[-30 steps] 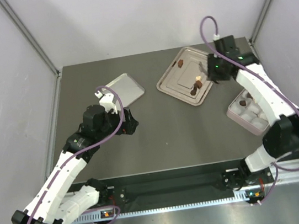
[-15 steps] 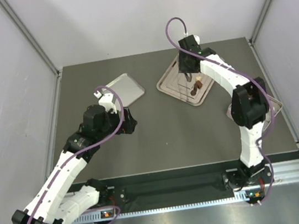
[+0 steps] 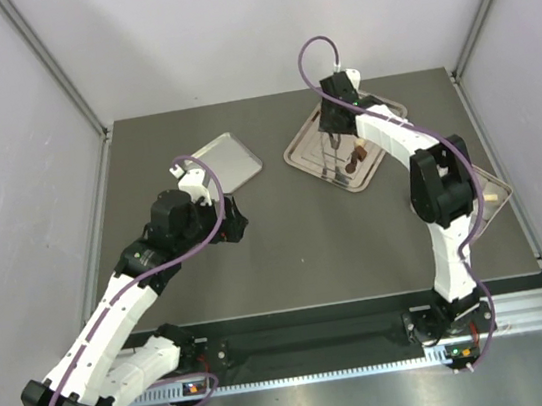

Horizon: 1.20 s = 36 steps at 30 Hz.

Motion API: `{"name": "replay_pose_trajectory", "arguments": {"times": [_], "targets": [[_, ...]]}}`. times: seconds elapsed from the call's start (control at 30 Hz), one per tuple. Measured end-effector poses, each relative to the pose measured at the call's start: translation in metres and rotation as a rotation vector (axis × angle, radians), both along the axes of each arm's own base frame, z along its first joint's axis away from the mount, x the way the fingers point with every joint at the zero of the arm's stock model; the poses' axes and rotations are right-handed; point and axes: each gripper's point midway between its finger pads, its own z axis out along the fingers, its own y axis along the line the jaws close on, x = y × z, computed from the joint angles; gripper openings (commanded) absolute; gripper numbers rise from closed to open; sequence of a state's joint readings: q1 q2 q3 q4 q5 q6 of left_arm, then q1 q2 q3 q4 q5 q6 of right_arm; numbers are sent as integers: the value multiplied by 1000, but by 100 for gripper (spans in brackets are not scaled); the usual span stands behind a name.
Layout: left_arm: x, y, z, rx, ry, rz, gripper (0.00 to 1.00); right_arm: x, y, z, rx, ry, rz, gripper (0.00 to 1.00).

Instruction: Pack the chocolate

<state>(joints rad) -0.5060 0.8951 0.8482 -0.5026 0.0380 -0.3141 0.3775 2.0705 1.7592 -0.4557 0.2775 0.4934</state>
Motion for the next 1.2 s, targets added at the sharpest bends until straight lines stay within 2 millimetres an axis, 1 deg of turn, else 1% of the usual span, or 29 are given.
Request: {"name": "replay_pose_trajectory", "arguments": {"times": [0.1,0.37,0.63,0.77,0.87,0.97,1.03,1.2], "targets": [[0,0,0,1,-1,2,96,2,0,-7,-3,3,-3,44],[0,0,0,1,-1,2,96,3,-1,-37,-28,52,-8,42],[0,0,0,1,-1,2,96,1,-2,-40,-40,62,-2,31],[0,0,0,1,-1,2,96,-2,-4,-42,-57,73,14,29],[0,1,0,2,-1,3,96,-10,-6,-45,-72,95,35,29],[0,1,0,2,-1,3,96,-21,-8,-42,-85,121,61,28],[0,1,0,2,-1,3,96,-30,-10,-34,-87,127,82,28],[0,1,0,2,-1,3,96,-64,-15,-15,-75,147,139,27]]}}
